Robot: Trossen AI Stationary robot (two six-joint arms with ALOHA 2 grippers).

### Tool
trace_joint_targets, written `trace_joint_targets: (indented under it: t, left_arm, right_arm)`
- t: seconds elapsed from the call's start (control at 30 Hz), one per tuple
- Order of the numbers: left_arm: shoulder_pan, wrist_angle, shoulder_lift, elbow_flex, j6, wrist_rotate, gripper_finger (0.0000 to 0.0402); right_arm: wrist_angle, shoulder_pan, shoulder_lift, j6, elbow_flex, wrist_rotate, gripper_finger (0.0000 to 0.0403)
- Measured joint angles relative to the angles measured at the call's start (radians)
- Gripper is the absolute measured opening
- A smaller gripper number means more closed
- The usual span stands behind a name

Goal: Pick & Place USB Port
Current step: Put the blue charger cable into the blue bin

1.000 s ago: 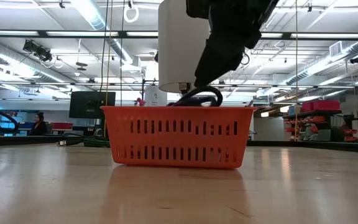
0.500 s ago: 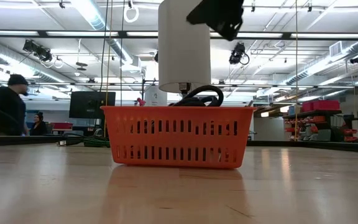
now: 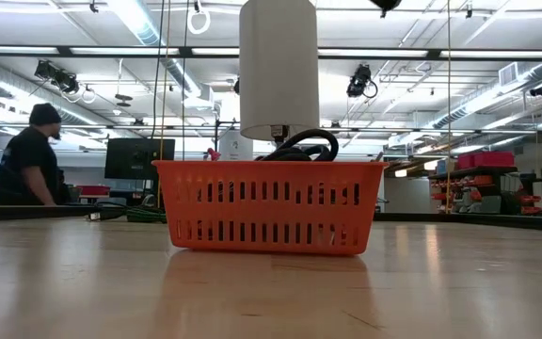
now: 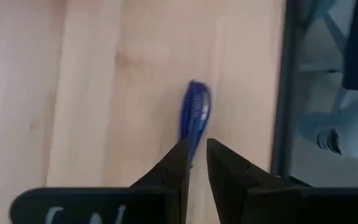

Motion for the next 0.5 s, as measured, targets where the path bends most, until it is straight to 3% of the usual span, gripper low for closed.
trace_joint_targets:
  t: [0.1,0.23,0.5]
  left_arm:
    - [-0.012,0.003,0.000,-0.038,-0.070,0.005,0.0058]
    - [-0.017,0.036,-0.001,-0.095,-0.163,0.085,0.0064]
    - [-0.029,0.175,0.000,-0.179,-0.202,0.114,0.0144]
  right_arm:
    - [0.000,0.016,0.000,-0.004,0.000,0.015,0.0146]
    - [-0.006,0.026,0.000,-0.004,0.000,0.017,0.0146]
    - [-0.009,0.025,0.000,-0.019,0.000,0.054,0.0146]
